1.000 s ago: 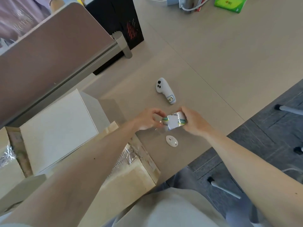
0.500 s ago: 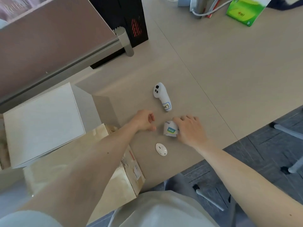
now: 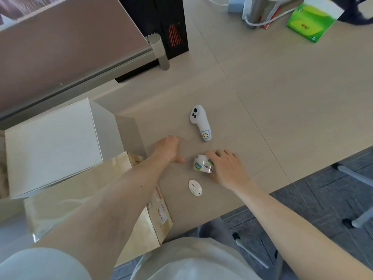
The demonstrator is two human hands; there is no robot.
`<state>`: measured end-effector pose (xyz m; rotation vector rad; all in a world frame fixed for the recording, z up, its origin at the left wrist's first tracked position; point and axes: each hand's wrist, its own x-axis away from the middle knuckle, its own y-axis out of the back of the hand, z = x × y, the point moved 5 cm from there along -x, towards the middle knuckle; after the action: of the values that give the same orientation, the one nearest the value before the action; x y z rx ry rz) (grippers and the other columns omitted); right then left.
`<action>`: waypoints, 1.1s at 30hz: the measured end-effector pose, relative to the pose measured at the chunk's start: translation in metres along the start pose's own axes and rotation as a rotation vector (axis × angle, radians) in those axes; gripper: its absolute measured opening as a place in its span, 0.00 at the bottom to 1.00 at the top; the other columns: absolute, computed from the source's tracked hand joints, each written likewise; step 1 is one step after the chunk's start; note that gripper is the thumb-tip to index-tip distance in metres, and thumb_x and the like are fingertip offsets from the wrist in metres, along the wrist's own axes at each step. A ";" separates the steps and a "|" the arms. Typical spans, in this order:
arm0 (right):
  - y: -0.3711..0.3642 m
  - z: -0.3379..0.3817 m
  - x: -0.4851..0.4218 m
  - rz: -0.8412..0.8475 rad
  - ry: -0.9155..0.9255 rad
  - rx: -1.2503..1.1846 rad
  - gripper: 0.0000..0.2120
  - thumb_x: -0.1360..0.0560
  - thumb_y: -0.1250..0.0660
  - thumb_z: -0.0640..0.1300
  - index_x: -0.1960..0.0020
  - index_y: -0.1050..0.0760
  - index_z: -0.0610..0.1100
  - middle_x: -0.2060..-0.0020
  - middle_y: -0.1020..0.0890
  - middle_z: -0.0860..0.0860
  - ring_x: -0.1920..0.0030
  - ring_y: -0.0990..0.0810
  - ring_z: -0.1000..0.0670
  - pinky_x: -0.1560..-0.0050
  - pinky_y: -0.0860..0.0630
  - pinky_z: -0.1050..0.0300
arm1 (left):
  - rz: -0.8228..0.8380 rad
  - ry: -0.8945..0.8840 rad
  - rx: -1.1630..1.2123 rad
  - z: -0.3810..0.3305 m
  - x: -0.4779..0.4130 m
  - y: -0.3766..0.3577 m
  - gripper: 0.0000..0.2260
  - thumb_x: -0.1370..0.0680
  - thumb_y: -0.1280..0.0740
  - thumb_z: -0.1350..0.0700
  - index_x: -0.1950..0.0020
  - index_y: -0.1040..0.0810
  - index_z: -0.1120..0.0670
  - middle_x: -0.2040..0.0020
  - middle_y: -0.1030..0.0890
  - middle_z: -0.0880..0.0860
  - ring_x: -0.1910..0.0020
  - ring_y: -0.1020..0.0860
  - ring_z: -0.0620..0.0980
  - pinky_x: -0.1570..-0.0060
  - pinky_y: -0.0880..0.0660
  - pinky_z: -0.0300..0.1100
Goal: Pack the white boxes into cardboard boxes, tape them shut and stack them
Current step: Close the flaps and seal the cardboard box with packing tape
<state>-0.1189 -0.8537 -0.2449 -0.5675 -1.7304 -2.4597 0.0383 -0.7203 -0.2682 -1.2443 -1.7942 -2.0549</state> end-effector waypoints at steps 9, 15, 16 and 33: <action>0.033 0.004 0.003 0.153 -0.063 -0.238 0.37 0.36 0.35 0.59 0.28 0.37 0.59 0.41 0.28 0.52 0.37 0.31 0.46 0.40 0.33 0.50 | -0.220 -0.102 0.349 0.008 0.029 0.045 0.02 0.25 0.34 0.50 0.55 0.24 0.47 0.49 0.19 0.50 0.50 0.21 0.55 0.49 0.23 0.47; 0.069 0.083 -0.008 -0.138 -0.016 -0.440 0.27 0.29 0.33 0.52 0.31 0.29 0.50 0.35 0.28 0.51 0.34 0.32 0.48 0.37 0.32 0.53 | -0.693 -0.215 0.480 0.074 0.107 0.083 0.05 0.23 0.37 0.56 0.51 0.22 0.54 0.50 0.20 0.50 0.54 0.21 0.55 0.49 0.25 0.49; 0.069 0.109 -0.008 -0.184 0.034 -0.441 0.24 0.27 0.32 0.49 0.32 0.28 0.49 0.36 0.27 0.51 0.34 0.31 0.48 0.37 0.32 0.53 | -0.766 -0.223 0.483 0.093 0.122 0.080 0.05 0.23 0.36 0.57 0.50 0.22 0.55 0.50 0.20 0.51 0.54 0.21 0.55 0.48 0.25 0.49; -0.035 0.337 0.047 -0.078 0.354 0.067 0.29 0.19 0.48 0.59 0.20 0.49 0.55 0.20 0.52 0.47 0.21 0.56 0.45 0.22 0.58 0.45 | -0.637 0.255 0.678 0.292 0.289 -0.096 0.39 0.27 0.39 0.28 0.22 0.45 0.44 0.18 0.52 0.46 0.22 0.45 0.56 0.31 0.33 0.60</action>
<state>-0.0870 -0.5231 -0.1614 -0.0514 -1.7071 -2.3591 -0.0649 -0.3242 -0.1686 -0.2317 -2.6291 -1.4622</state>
